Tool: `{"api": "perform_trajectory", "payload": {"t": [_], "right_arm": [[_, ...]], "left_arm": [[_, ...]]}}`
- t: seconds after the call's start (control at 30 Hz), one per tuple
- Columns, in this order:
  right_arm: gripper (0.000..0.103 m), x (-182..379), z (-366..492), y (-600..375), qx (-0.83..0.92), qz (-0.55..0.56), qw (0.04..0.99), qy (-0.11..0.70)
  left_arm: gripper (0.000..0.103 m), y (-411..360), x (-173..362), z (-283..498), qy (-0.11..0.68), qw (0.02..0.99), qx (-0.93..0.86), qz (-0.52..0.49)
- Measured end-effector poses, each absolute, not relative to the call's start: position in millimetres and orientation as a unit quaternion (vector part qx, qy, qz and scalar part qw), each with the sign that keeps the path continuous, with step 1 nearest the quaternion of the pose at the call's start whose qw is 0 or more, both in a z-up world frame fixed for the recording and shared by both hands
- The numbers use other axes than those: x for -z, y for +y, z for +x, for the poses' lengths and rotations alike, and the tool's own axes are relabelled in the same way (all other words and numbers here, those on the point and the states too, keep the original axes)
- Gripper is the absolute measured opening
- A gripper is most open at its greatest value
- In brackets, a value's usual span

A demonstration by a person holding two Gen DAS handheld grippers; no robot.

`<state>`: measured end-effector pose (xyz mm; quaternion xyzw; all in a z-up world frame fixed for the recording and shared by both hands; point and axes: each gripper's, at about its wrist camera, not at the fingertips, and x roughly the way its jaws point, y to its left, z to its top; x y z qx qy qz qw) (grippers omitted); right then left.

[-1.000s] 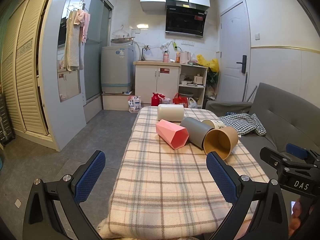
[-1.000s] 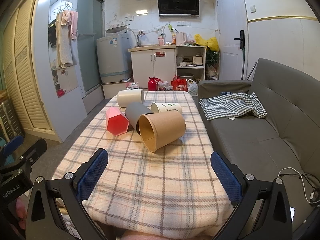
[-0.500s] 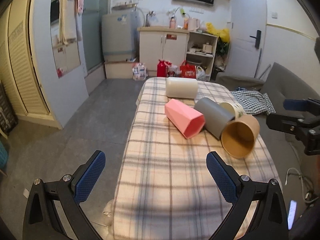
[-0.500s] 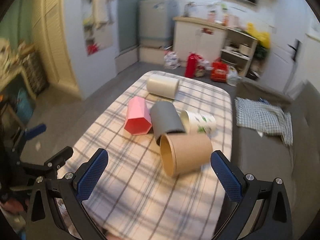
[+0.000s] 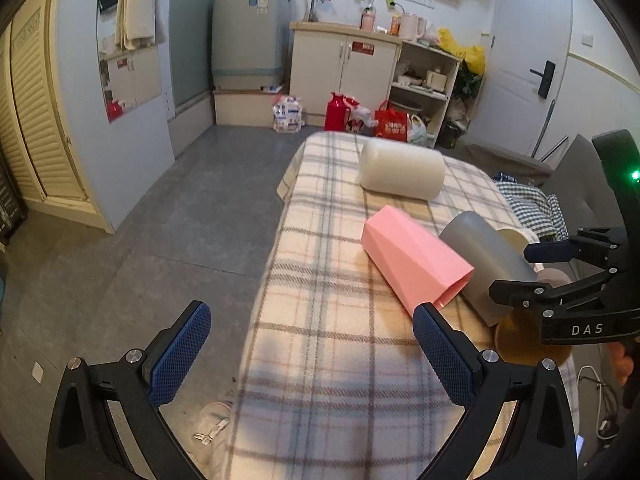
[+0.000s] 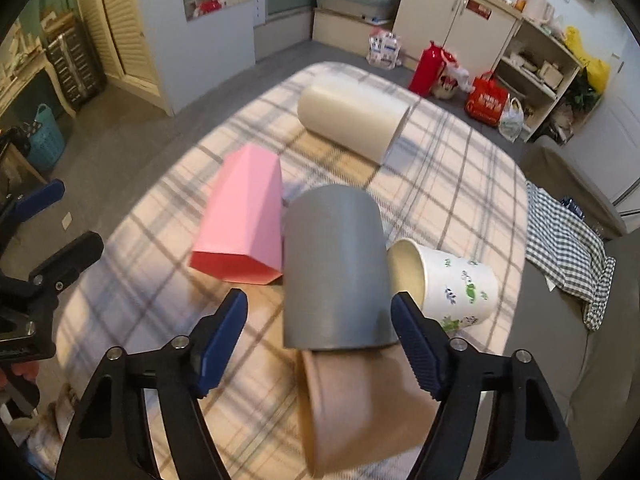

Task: Flip cup upside down
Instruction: 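Move the right gripper to the grey cup and close around it, then lift the grey cup with the right gripper and rotate it upright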

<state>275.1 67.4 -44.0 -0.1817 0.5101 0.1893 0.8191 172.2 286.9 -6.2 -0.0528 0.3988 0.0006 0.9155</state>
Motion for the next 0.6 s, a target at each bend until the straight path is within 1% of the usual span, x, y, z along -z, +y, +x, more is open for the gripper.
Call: {"api": "perform_trajectory", "payload": {"t": [0.2,0.43,0.6], "right_arm": [[0.072,55,287,73,-0.167,-0.219,0.813,0.513],[0.072,69,298,85,-0.144,-0.265,0.796,0.525],[0.072,73,309,90,-0.13,-0.272,0.784,0.542]], "left_arm": [[0.103,283,20,178,0.412,0.91,0.005,-0.054],[0.103,287,22,179,0.414,0.908,0.006,-0.06],[0.103,290,20,176,0.415,0.907,0.007,-0.065]]}}
